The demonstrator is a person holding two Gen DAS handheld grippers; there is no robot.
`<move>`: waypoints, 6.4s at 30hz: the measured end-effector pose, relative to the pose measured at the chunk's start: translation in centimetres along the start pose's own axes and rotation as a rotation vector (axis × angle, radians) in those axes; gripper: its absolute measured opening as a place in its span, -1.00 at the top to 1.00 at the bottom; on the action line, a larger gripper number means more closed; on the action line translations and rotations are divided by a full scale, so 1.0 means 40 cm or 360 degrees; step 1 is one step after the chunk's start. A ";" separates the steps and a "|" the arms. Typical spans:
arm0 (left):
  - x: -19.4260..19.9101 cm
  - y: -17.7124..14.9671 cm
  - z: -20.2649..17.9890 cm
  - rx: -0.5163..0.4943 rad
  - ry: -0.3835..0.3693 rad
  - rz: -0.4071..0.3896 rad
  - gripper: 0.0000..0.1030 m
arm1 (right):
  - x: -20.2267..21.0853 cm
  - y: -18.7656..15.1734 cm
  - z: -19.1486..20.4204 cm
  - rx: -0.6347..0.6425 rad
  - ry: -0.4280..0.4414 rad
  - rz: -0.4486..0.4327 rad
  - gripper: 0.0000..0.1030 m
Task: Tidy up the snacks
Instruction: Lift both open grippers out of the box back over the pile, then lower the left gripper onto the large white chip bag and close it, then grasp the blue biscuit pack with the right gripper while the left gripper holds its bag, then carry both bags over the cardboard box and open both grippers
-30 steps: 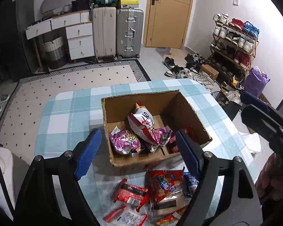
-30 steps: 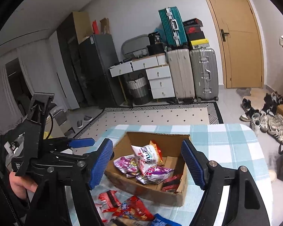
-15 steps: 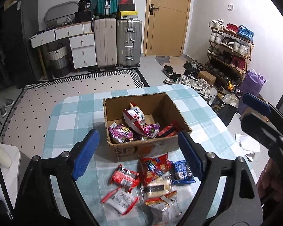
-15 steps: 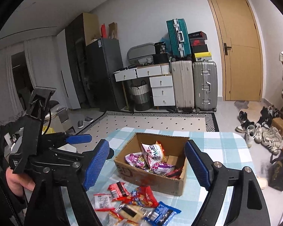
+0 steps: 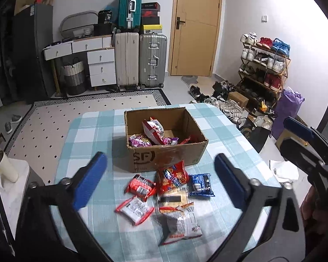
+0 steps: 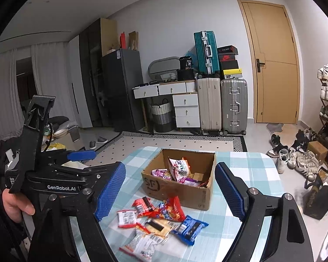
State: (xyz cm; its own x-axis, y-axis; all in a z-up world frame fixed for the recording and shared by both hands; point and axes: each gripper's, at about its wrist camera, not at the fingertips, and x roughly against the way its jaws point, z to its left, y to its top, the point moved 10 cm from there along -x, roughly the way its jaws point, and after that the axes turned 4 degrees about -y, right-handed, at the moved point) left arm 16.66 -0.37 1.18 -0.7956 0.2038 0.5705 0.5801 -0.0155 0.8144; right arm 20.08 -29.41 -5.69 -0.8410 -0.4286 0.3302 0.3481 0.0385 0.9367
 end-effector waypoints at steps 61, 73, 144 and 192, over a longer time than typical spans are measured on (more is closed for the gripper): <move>-0.450 -0.495 -0.047 0.0120 -0.0118 0.0515 0.21 | 0.126 -0.460 -0.113 -0.0318 -0.0148 0.0287 -0.86; -0.425 -0.494 -0.038 0.0132 -0.0159 0.0486 0.22 | 0.095 -0.486 -0.108 -0.0332 -0.0131 0.0346 -0.86; -0.193 -0.441 0.176 0.0250 -0.0064 0.0277 0.21 | -0.416 -0.495 -0.129 -0.0228 -0.0018 0.0770 0.17; -0.400 0.067 0.072 -0.0004 -0.0102 0.0228 0.21 | -0.364 -0.036 -0.024 -0.0015 0.0194 0.0396 0.16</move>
State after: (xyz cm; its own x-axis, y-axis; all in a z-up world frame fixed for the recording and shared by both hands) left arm 31.45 -0.85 -6.09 -0.6919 0.2611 0.6731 0.6863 -0.0515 0.7255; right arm 32.22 -24.07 -11.97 -0.6732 -0.5126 0.5330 0.5422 0.1480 0.8271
